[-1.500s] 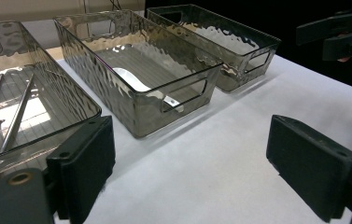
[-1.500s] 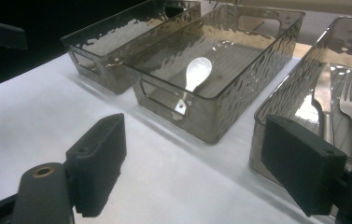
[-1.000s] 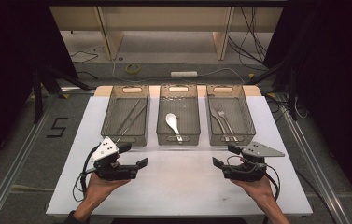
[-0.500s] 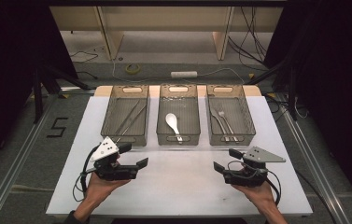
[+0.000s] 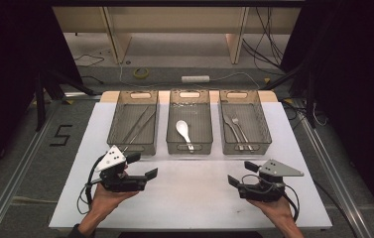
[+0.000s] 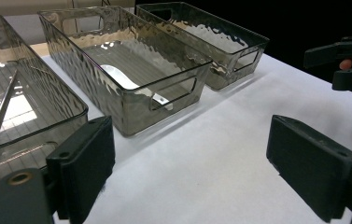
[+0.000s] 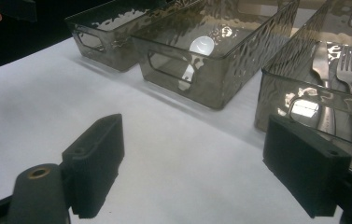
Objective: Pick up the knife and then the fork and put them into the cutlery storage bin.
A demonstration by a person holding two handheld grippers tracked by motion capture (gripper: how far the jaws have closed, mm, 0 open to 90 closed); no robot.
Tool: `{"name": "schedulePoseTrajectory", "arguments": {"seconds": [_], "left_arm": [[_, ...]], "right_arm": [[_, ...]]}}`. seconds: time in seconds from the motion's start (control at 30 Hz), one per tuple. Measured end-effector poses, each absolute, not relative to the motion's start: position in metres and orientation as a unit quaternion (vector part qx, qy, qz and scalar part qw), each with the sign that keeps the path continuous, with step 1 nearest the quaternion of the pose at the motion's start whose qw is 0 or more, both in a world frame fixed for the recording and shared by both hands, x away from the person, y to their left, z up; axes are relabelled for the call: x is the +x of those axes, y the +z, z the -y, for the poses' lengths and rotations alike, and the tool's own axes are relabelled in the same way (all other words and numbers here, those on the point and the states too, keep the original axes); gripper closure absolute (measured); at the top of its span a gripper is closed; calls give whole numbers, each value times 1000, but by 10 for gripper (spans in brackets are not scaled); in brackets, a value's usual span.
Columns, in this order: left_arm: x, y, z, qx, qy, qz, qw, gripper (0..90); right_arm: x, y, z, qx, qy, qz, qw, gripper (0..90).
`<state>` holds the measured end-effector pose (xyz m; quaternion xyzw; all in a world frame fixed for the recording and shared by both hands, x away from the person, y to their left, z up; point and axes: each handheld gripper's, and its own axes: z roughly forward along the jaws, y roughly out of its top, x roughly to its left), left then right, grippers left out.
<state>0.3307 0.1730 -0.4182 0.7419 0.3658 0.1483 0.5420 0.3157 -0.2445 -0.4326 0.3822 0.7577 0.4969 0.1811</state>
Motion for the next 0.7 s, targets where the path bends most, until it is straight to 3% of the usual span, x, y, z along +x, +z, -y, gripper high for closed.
{"name": "schedulePoseTrajectory", "arguments": {"seconds": [0.7], "left_arm": [[331, -418, -173, 742, 149, -365, 542, 148]], "right_arm": [[316, -431, 245, 384, 497, -756, 184, 215]]}}
